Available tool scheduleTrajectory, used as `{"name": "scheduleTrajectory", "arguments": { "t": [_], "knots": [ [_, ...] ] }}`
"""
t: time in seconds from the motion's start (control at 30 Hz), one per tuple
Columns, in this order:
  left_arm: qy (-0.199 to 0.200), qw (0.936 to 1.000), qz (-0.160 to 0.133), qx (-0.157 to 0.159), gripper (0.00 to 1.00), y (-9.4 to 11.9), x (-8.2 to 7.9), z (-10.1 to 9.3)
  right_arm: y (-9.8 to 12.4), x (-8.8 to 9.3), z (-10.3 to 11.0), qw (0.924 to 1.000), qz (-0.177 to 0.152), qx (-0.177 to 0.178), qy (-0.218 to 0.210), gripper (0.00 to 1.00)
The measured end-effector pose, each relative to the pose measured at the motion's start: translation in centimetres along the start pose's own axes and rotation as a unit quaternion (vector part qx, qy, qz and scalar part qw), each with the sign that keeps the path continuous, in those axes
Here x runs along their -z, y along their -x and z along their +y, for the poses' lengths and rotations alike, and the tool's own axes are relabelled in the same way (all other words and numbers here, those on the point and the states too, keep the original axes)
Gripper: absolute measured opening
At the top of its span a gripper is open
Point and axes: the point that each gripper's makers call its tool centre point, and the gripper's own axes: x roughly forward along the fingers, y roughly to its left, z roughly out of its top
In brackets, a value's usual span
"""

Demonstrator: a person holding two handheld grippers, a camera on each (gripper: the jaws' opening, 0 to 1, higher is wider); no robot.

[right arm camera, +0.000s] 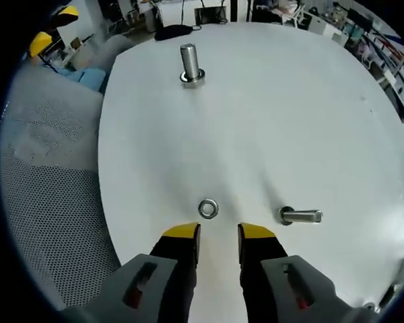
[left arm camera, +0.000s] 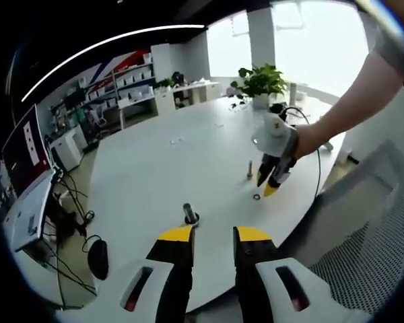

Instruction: Place the washer onto the threaded stud by aligning its center hole with the stud, sliding it down to the base, and recovering from edge contact or off-axis alignment until the washer reaches the visible bottom stop.

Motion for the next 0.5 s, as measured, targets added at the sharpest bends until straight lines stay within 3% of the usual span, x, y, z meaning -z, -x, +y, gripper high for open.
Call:
{"name": "scheduleTrajectory", "arguments": {
  "t": [0.17,0.37,0.5],
  "knots": [
    [0.005,1.0,-0.002,-0.006,0.21,0.1,0.0,0.2,-0.4,-0.5,-0.1,0.9997,0.002,0.01,0.024,0.23],
    [0.003,1.0,0.0,-0.005,0.21,0.1,0.1,0.1,-0.7,-1.1,0.1,0.9997,0.001,0.003,0.023,0.22],
    [0.003,1.0,0.0,-0.007,0.21,0.1,0.1,0.2,-0.8,-1.4,0.3,0.9985,0.0,0.002,0.055,0.16]
  ]
}}
